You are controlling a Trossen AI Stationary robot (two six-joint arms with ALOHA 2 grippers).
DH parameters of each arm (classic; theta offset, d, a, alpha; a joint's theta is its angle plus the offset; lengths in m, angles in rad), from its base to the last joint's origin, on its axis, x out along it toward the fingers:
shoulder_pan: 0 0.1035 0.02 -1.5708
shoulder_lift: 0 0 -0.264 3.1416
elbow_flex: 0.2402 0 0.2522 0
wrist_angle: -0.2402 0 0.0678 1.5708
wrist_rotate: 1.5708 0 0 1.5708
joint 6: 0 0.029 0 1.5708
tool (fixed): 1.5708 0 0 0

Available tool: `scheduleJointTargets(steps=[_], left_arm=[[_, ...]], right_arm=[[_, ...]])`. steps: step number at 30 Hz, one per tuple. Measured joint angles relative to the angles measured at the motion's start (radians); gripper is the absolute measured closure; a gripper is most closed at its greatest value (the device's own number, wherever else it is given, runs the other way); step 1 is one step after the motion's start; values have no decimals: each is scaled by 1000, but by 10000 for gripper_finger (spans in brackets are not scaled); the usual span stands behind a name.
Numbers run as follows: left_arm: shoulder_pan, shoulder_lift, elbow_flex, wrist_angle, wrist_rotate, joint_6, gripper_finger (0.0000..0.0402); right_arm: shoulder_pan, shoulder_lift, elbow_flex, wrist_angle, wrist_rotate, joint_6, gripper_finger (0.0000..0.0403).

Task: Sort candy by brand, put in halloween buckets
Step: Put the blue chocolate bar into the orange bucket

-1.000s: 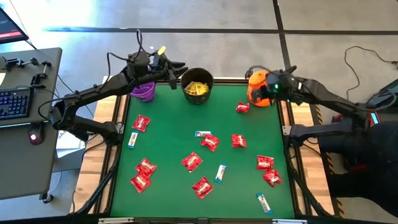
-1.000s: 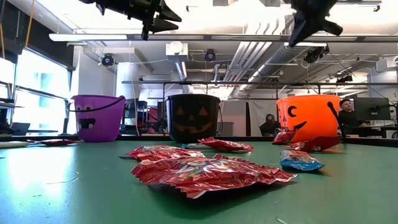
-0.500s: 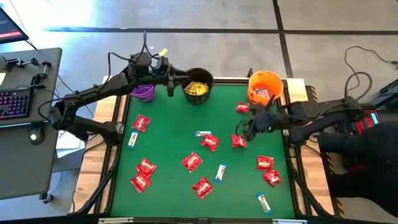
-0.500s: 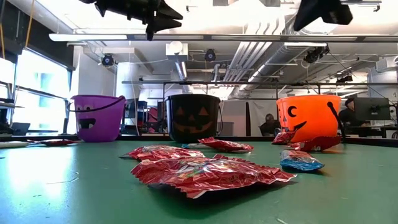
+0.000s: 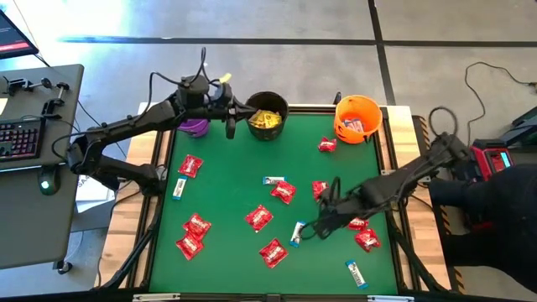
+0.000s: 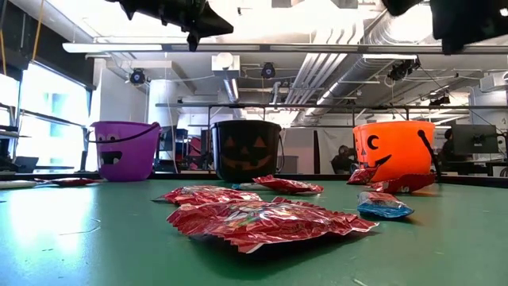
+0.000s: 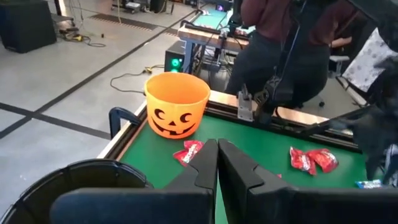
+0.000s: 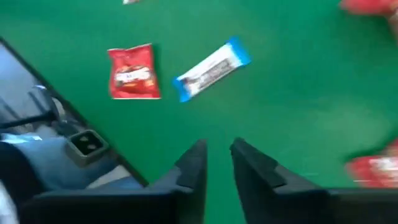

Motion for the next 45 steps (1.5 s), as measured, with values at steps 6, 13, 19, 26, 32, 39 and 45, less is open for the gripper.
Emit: scheduleJointTargets(steps=[6,13,19,26,32,39,45], left_arm=[[-4,0,0,-19,0,-3,397],[-3,0,0,-48,-2,7,397],[-3,0,0,-54,-2,15,397],[-3,0,0,-56,-14,48,397],[-3,0,0,-55,-14,48,397],[-3,0,0,-55,-19,48,397],[-3,0,0,-55,-21,48,397]], right_arm=[[11,139,0,158,-78,174,247],[122,233,49,103,-217,249,219],[217,269,71,41,-305,364,219],[273,328,71,18,-356,462,219],[282,373,71,-42,-378,508,219],[284,422,59,-48,-372,520,219],[284,454,37,-69,-368,549,219]])
